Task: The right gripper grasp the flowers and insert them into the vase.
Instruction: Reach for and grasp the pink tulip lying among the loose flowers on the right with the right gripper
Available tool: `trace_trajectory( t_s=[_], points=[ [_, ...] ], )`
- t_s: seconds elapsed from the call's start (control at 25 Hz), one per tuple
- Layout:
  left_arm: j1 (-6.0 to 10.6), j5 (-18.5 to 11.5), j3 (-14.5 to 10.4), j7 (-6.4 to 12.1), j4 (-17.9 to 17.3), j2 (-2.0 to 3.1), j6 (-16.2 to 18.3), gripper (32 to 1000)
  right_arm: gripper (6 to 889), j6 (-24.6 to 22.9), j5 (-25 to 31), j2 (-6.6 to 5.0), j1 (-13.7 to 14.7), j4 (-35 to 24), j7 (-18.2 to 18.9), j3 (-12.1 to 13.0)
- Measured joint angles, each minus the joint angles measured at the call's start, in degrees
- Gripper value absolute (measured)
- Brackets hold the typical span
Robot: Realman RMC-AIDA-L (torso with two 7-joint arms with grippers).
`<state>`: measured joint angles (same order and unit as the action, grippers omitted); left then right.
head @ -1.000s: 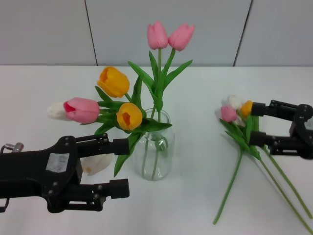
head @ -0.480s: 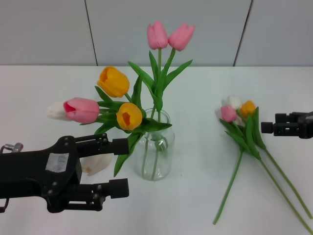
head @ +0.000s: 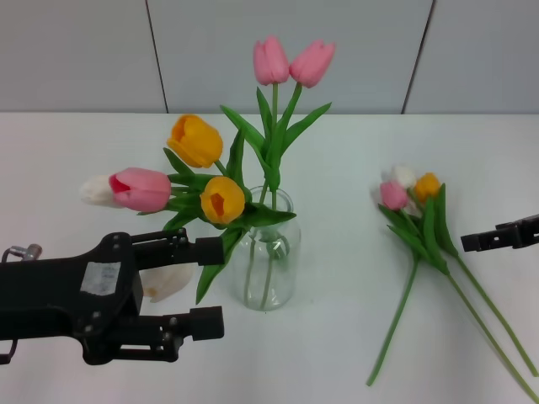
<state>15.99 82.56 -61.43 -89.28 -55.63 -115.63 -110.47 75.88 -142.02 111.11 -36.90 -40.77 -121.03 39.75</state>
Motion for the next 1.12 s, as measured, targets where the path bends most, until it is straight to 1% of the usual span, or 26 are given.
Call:
trace_trajectory(
  t_s=[0.12, 0.24, 0.36, 0.48, 0.56, 0.8, 0.88, 1.0, 1.12],
  points=[
    [0.01, 0.0, 0.0, 0.04, 0.0, -0.02, 0.0, 835, 847, -3.5, -4.0, 1.35, -1.9, 1.6, -0.7, 0.0],
    [0.03, 0.0, 0.0, 0.05, 0.0, -0.09, 0.0, 835, 847, -6.8, -6.6, 2.22, -4.0, 4.7, -0.7, 0.2],
    [0.07, 0.1, 0.0, 0.07, 0.0, -0.18, 0.0, 835, 842, -10.6, -9.8, 3.48, -6.3, 7.8, -0.7, 0.2],
    [0.18, 0.1, 0.0, 0.07, 0.0, -0.23, 0.0, 835, 836, -12.8, -11.2, 4.44, -7.1, 8.6, -0.7, 0.2],
    [0.26, 0.1, 0.0, 0.07, 0.0, -0.26, 0.0, 835, 831, -14.0, -11.5, 4.82, -7.2, 9.0, -0.7, 0.2],
    [0.29, 0.2, 0.0, 0.07, 0.0, -0.31, 0.1, 835, 818, -18.3, -11.6, 5.09, -7.8, 12.3, -0.7, 0.2],
    [0.28, 0.2, 0.0, 0.07, 0.0, -0.35, 0.1, 835, 813, -19.3, -11.6, 5.51, -8.0, 12.8, -0.4, 0.3],
    [0.27, 0.2, 0.0, 0.07, 0.0, -0.39, 0.2, 835, 807, -20.8, -11.6, 6.13, -8.3, 13.0, -0.5, 1.2],
    [0.29, 0.2, 0.0, 0.07, 0.1, -0.40, 0.2, 835, 800, -21.7, -11.6, 6.31, -8.5, 13.8, -0.7, 1.9]
  ],
)
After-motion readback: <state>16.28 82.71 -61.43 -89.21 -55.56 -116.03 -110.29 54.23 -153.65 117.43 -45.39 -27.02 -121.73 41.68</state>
